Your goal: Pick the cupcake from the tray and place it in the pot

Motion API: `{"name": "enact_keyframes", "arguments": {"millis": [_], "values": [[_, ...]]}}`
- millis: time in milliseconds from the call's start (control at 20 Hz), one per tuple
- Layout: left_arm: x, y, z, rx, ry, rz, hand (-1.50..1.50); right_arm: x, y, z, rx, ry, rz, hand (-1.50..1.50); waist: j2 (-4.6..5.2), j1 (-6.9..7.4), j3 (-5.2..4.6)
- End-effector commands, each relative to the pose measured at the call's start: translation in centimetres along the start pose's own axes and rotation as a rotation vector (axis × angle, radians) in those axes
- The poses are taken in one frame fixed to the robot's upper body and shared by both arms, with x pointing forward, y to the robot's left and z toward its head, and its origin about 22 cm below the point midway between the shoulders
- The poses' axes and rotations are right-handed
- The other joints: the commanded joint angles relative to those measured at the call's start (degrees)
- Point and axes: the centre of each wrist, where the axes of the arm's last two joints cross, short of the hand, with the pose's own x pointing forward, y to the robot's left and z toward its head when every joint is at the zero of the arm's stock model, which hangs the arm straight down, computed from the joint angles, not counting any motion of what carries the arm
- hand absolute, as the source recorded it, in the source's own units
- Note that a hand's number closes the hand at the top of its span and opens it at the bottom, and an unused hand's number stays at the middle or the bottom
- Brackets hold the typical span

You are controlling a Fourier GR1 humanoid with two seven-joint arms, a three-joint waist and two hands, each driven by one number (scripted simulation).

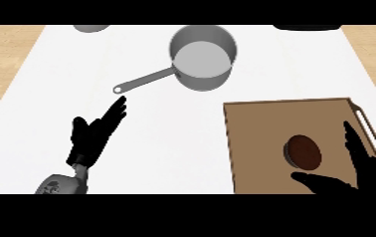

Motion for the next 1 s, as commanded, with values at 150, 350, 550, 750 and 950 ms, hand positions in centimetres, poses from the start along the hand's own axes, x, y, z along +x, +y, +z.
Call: {"name": "enact_keyframes", "arguments": {"millis": [150,350,550,750,950], "values": [[-0.2,1.2,-0.1,-0.008,-0.001,0.001,0.00,-3.6,0.3,2.3,0.058,-0.056,-0.141,-1.50,-0.04,-0.37,0.01],[-0.2,0.5,-0.9,0.003,0.005,0.000,0.00,-3.4,-1.0,0.0,0.076,-0.123,-0.247,-1.50,0.01,-0.23,0.01],[0.6,-0.2,1.7,0.000,0.001,-0.013,0.00,-5.6,0.2,1.0,0.096,-0.114,-0.354,-1.50,-0.12,0.08,0.03],[0.0,-2.6,0.0,-0.017,-0.005,-0.015,0.00,-7.0,3.0,-2.1,0.090,-0.083,-0.399,-1.50,0.04,0.11,0.01],[1.4,0.0,-1.2,0.002,0.014,-0.004,0.00,-7.3,5.6,-2.2,0.128,-0.088,-0.456,-1.50,0.04,0.05,0.01]]}}
